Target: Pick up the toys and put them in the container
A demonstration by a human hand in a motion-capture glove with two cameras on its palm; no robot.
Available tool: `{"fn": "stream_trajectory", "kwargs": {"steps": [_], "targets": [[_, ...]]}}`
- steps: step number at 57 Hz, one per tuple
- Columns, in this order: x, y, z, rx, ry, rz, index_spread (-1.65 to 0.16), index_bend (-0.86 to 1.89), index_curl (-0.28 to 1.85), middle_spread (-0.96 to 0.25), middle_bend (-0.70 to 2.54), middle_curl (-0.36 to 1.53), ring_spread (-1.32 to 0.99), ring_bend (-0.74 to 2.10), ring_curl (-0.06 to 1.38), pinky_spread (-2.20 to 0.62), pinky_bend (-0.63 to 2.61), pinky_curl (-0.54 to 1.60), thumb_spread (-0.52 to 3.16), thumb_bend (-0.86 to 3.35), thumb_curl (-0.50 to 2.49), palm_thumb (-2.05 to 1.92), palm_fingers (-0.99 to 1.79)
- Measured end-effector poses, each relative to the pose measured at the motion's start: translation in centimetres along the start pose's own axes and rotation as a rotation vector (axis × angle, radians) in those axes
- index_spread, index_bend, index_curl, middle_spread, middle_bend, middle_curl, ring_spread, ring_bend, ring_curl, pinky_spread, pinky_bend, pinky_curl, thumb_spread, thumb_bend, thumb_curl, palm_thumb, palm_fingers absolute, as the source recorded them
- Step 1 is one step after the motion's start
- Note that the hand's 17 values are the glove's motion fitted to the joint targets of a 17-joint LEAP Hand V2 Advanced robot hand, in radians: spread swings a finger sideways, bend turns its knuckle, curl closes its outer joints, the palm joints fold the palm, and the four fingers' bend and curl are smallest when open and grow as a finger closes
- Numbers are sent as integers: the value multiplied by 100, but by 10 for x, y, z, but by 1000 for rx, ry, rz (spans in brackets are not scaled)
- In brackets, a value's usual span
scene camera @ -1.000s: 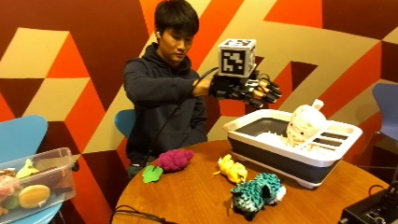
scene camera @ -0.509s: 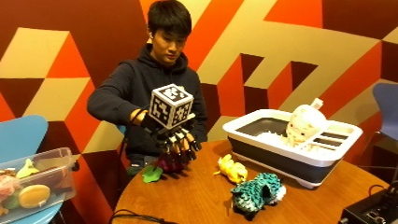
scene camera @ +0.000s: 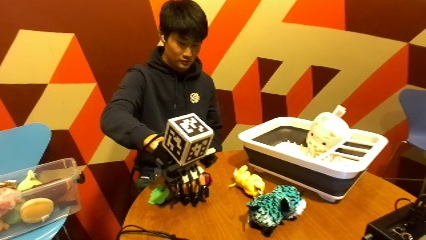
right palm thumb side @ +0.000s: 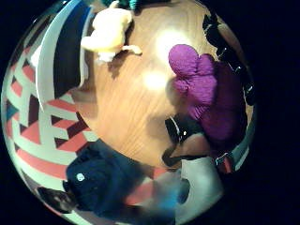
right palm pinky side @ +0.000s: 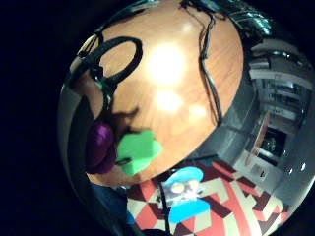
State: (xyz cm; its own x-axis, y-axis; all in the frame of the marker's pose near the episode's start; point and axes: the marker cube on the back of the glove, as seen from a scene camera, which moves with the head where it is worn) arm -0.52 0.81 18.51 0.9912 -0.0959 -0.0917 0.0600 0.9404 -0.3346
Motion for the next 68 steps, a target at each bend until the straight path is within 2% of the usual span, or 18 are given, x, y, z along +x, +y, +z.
{"fn": "stream_trajectory", "kwargs": {"steps": [8, 15, 25, 34, 45, 61, 68], "targets": [[-3, -7, 1, -51, 16, 0, -19, 12, 13, -14, 52, 50, -34, 106, 49, -34, 113, 43, 135, 5, 40, 51, 63], [-10, -8, -5, -39, -6, -30, -17, 20, 16, -16, 56, 52, -34, 104, 47, -34, 104, 39, 140, 10, 43, 60, 75], [-19, -4, -33, 75, 4, -71, -19, 25, 21, -17, 60, 55, -33, 102, 44, -35, 90, 34, 135, 12, 48, 71, 97], [-47, 7, -86, 226, -36, -149, -22, 28, 27, -18, 62, 57, -30, 101, 44, -36, 79, 32, 130, 13, 51, 77, 109], [-109, 15, -147, 372, -110, -276, -23, 38, 34, -16, 63, 60, -30, 99, 45, -38, 86, 37, 102, 8, 65, 80, 115], [-200, -2, -196, 542, -295, -451, -21, 57, 49, -14, 75, 72, -33, 109, 53, -39, 94, 44, 75, 10, 84, 83, 105], [-224, -26, -200, 596, -378, -458, -21, 56, 55, -15, 77, 77, -33, 112, 56, -39, 98, 48, 68, 8, 90, 80, 96]]}}
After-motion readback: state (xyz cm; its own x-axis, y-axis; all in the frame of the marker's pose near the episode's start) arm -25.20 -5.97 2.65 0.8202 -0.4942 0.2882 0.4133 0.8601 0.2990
